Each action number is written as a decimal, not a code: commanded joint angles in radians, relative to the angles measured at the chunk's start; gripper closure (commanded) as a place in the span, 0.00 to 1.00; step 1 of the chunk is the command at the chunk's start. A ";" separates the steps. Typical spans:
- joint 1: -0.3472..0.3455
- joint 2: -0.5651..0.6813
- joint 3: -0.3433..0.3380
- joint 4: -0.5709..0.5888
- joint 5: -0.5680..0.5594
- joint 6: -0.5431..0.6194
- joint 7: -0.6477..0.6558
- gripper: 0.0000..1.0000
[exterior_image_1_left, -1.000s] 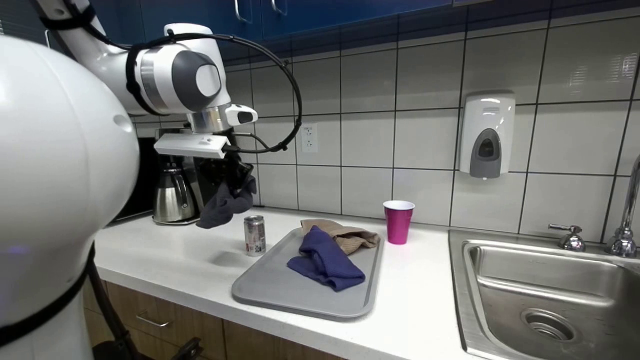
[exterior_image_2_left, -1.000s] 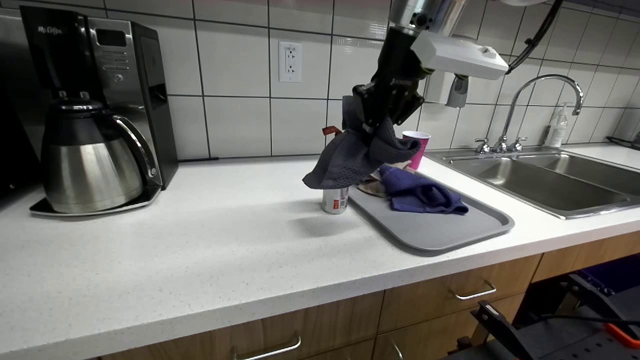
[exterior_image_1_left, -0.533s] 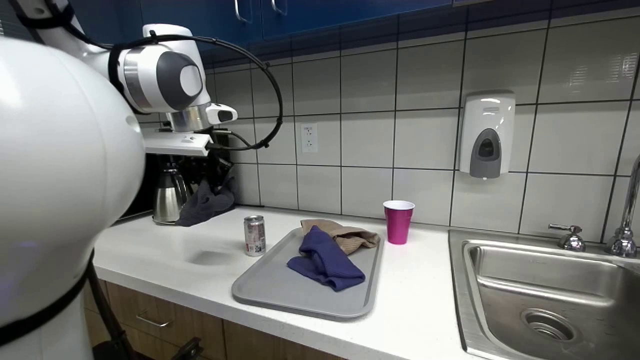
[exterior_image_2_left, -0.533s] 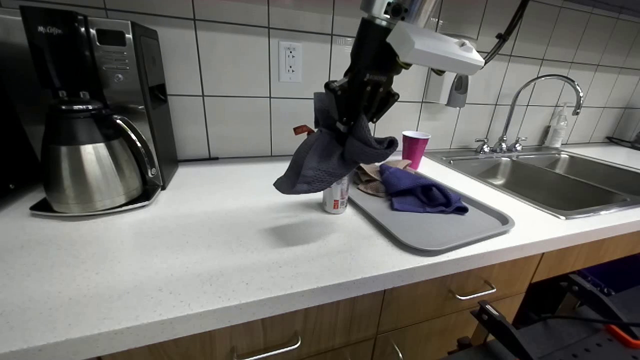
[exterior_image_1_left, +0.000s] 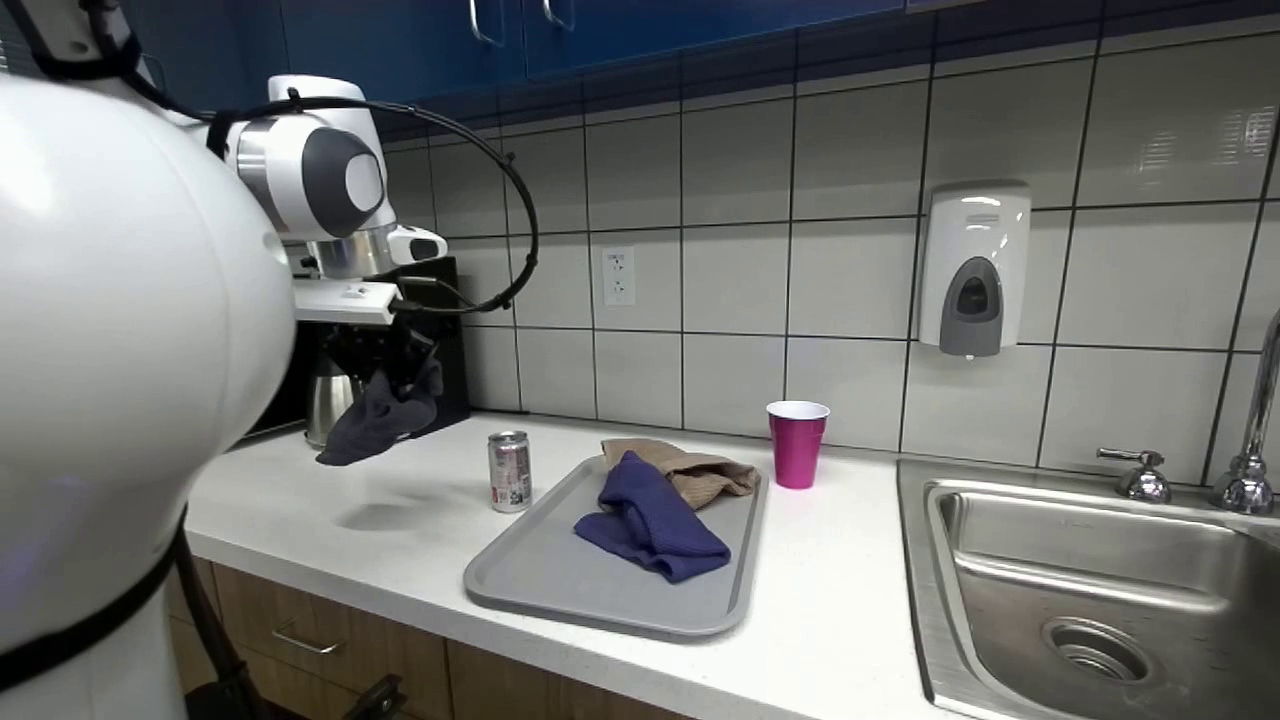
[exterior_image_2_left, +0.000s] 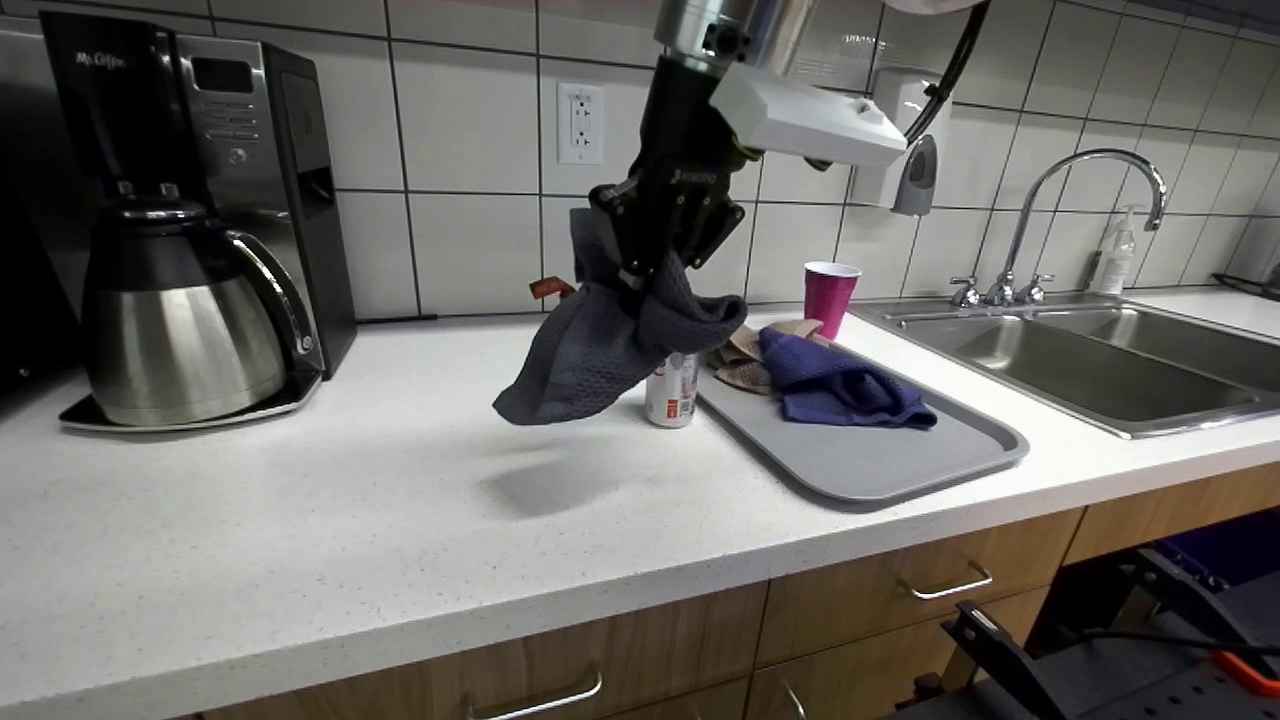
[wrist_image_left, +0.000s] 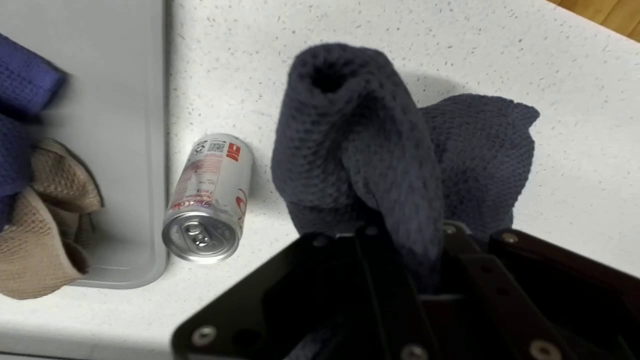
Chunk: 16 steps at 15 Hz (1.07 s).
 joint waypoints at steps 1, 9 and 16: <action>0.003 0.067 0.026 0.063 -0.045 -0.020 0.040 0.96; 0.013 0.204 0.029 0.145 -0.098 -0.020 0.039 0.96; 0.013 0.307 0.009 0.177 -0.105 -0.008 0.008 0.96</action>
